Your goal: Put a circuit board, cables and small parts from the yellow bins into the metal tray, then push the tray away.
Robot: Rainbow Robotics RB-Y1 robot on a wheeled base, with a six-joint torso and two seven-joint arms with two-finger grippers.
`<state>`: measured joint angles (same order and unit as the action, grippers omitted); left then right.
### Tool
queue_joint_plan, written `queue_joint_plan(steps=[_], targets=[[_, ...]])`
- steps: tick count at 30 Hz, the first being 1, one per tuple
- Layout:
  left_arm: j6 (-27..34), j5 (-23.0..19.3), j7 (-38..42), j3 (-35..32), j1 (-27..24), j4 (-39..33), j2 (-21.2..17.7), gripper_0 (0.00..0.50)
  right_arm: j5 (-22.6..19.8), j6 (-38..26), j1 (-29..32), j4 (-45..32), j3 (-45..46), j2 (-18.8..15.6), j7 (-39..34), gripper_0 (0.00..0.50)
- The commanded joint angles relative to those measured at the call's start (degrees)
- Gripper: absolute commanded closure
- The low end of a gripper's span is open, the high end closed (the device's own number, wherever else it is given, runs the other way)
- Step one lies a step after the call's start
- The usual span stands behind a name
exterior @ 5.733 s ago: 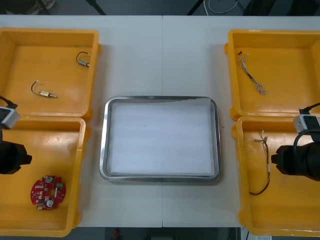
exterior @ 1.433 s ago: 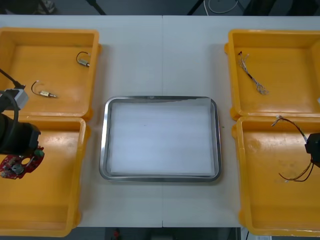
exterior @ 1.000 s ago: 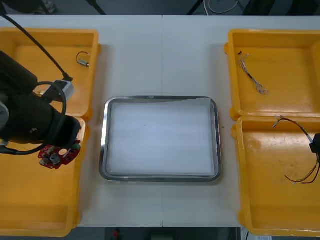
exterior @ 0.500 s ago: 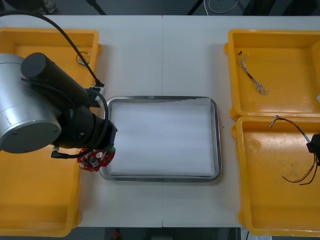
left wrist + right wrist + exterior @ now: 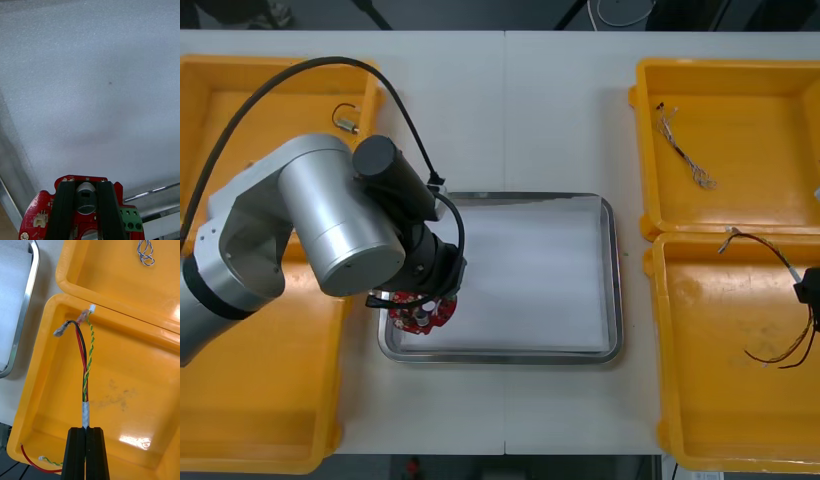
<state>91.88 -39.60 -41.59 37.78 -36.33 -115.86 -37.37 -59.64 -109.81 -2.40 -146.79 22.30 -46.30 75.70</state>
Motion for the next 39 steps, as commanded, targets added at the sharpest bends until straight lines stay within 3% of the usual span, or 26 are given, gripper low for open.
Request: queue_joint_plan(steps=[1, 9, 16, 17, 19, 20, 21, 22, 30, 39], targets=[[-3.4, 1.2, 0.9, 3.0, -3.4, 3.1, 2.1, 0.5, 0.1, -0.2, -1.3, -1.0, 1.3, -0.8, 1.0, 0.5], [-7.9, 3.3, 0.6, 6.5, -3.8, 6.3, 2.2, 0.5, 0.2, -0.2, -1.2, -1.0, 1.1, -0.6, 0.6, 0.5], [-7.9, 3.7, 0.7, 7.0, -3.7, 6.3, 2.2, 0.489, 1.9, -0.2, -1.6, -1.0, 0.3, -0.4, 0.9, 0.5], [-7.9, 3.8, 0.8, 7.1, -3.8, 6.3, 2.2, 0.429, 1.8, -0.2, -1.7, -1.0, 0.2, -0.4, 0.9, 0.5], [-7.9, 3.8, 0.9, 7.1, -3.7, 6.3, 2.2, 0.192, 1.5, -0.2, -1.8, -1.0, 0.2, -0.4, 0.9, 0.5], [-7.9, 3.7, 0.9, 7.1, -3.7, 6.3, 2.2, 0.15, 1.5, -0.2, -1.8, -1.0, 0.2, -0.3, 0.8, 0.5], [-7.9, 3.8, 0.9, 7.1, -3.7, 6.3, 2.2, 0.033, 1.5, -0.2, -1.8, -1.0, 0.2, -0.2, 1.0, 0.5], [-7.9, 3.8, 0.9, 7.1, -3.7, 6.3, 2.2, 0.0, 1.5, -0.2, -1.8, -1.0, 0.2, -0.2, 1.0, 0.5], [-6.3, 3.6, 1.2, 6.4, -3.8, 5.4, 2.2, 0.0, 0.8, -0.2, -1.8, -1.0, 0.2, 0.0, 0.8, 0.5], [4.4, 2.4, 1.1, 0.2, -3.8, -1.4, 2.2, 0.0, -2.1, -0.2, -3.9, -1.0, -0.7, -0.3, 1.1, 0.5]])
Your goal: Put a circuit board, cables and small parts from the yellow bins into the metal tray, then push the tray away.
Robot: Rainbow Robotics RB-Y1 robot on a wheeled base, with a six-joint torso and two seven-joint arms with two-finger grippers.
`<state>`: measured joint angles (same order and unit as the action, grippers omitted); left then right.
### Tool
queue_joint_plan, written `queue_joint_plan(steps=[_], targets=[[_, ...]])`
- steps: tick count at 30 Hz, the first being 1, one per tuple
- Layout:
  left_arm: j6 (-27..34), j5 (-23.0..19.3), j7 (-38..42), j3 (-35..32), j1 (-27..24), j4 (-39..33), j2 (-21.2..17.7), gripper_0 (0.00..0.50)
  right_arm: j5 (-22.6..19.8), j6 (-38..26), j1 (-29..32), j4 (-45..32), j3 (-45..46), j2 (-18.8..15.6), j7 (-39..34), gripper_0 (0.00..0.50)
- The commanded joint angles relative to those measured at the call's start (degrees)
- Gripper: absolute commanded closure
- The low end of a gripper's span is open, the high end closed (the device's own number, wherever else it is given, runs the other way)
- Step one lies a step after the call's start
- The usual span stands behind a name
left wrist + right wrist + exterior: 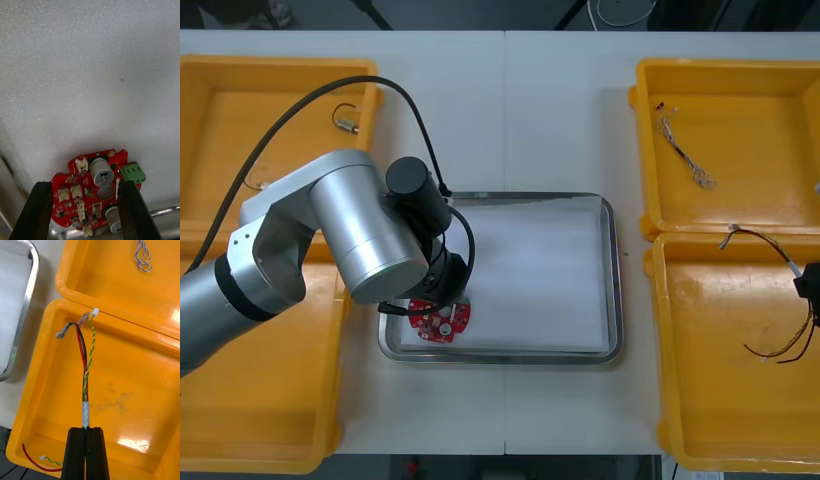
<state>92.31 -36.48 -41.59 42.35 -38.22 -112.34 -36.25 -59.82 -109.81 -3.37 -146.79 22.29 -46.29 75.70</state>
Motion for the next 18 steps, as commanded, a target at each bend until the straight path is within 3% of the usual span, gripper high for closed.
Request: queue_joint_plan(steps=[1, 11, 18], targets=[[5.4, -1.3, 1.1, -5.6, -2.1, -5.7, 1.1, 0.0, -2.1, -0.2, -3.6, -1.1, -1.6, -0.6, 1.2, 0.5], [17.7, -8.2, -1.0, -18.9, -6.0, -7.3, -0.3, 0.0, -3.7, -0.2, -13.9, -2.5, -14.1, -1.7, 1.3, 0.5], [17.7, -11.8, -7.5, -26.8, -6.3, -4.2, -4.8, 0.0, -4.0, -0.2, -22.3, -2.3, -24.7, -1.7, 2.1, 0.5]])
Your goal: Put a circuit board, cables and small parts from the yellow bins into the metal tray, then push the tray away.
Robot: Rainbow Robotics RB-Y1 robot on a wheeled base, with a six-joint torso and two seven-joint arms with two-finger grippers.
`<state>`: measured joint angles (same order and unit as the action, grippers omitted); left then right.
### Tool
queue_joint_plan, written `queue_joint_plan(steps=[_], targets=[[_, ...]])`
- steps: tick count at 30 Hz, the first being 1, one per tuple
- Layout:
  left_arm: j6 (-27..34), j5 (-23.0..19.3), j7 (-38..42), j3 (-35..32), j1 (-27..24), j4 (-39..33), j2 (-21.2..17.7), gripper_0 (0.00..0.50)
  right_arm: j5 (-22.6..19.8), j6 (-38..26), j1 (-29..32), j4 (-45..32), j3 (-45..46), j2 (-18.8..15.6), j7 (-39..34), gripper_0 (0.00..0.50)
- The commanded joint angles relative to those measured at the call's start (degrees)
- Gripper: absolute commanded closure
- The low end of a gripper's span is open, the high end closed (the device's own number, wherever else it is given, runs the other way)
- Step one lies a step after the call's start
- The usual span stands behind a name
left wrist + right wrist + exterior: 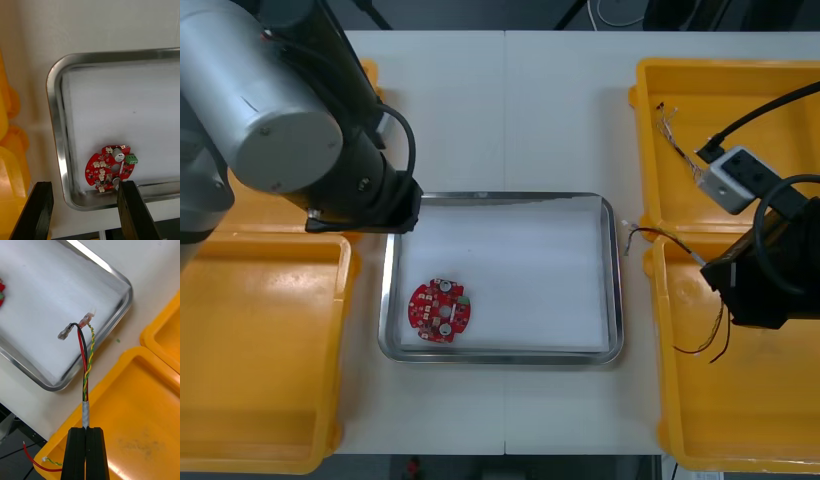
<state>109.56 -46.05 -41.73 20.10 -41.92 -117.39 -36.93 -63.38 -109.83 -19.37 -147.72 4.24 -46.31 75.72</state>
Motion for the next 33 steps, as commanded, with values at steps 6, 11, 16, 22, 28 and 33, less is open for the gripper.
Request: queue_joint_plan(steps=[6, 11, 16, 22, 28, 33], targets=[[0.4, -2.9, -10.5, -10.0, -2.7, 7.3, -8.4, 0.0, 0.5, -0.2, -12.9, 1.2, -15.6, 0.7, 4.7, 0.5], [0.4, -1.0, -10.9, -11.7, -4.3, 14.4, -10.9, 0.0, 4.1, 0.9, -16.8, 5.9, -22.3, 4.4, 12.6, 0.5], [0.0, -0.5, -11.0, -11.7, -7.5, 23.0, -12.0, 0.0, 8.2, 4.3, -18.9, 9.6, -26.6, 8.3, 18.1, 0.5], [-3.8, 1.6, -11.0, -11.7, -10.6, 32.9, -12.0, 0.0, 15.3, 9.3, -20.7, 12.6, -33.5, 11.2, 25.3, 0.5], [-9.7, 3.0, -10.4, -11.7, -10.9, 40.0, -11.9, 0.0, 21.4, 13.3, -21.9, 15.2, -41.4, 10.6, 31.9, 0.5], [-14.2, 3.5, -9.9, -11.7, -10.8, 46.8, -11.2, 0.0, 23.4, 15.4, -23.3, 18.7, -45.9, 10.1, 38.2, 0.5]])
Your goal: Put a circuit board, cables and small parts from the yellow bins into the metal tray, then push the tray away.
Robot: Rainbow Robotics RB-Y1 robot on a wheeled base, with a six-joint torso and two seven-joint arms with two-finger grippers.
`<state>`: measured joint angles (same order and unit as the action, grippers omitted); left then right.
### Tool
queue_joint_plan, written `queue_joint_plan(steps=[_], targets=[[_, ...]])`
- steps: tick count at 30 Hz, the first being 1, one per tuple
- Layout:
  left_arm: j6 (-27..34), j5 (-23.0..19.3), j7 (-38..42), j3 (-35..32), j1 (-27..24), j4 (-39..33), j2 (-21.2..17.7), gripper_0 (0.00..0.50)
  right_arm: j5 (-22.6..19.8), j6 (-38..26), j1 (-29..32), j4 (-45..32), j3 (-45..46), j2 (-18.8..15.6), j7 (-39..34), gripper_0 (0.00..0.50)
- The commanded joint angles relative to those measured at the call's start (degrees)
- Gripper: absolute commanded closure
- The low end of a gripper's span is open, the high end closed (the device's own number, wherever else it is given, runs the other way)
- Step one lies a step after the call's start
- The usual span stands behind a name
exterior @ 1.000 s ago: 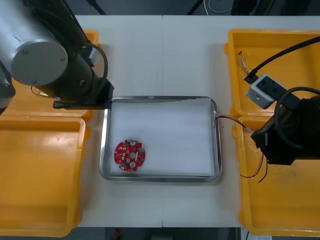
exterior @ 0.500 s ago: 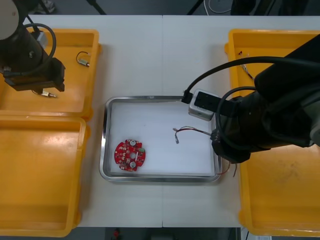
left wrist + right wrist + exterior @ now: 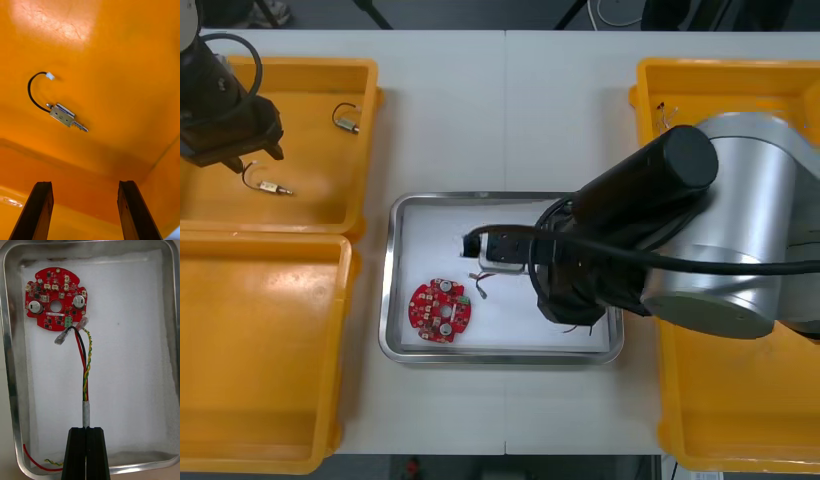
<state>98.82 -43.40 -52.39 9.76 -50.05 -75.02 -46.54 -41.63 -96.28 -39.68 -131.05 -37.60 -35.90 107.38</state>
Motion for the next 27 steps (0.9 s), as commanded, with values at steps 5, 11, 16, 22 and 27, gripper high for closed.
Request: queue_joint_plan(steps=[5, 11, 16, 22, 27], targets=[[-7.5, 1.3, 1.9, -1.3, -2.8, 9.5, 0.0, 0.0, 3.0, 3.4, -3.9, 5.5, -6.5, -0.4, 12.8, 0.5], [-11.9, 1.6, 3.0, -1.3, -2.8, 14.3, 2.2, 0.0, 3.5, 5.8, -4.1, 9.9, -8.5, -0.7, 19.6, 0.5], [-15.7, 2.2, 3.5, -1.3, -2.8, 17.4, 3.8, 0.0, 5.9, 9.2, -4.2, 11.4, -11.8, -0.8, 19.7, 0.5], [-20.4, 2.9, 3.9, 0.2, -2.7, 21.6, 5.2, 0.0, 6.7, 13.1, -4.5, 13.7, -14.7, -1.4, 19.9, 0.5], [-24.3, 3.0, 4.4, 3.2, -2.7, 24.0, 5.4, 0.0, 6.6, 15.3, -5.1, 15.6, -18.1, -1.7, 19.8, 0.5]])
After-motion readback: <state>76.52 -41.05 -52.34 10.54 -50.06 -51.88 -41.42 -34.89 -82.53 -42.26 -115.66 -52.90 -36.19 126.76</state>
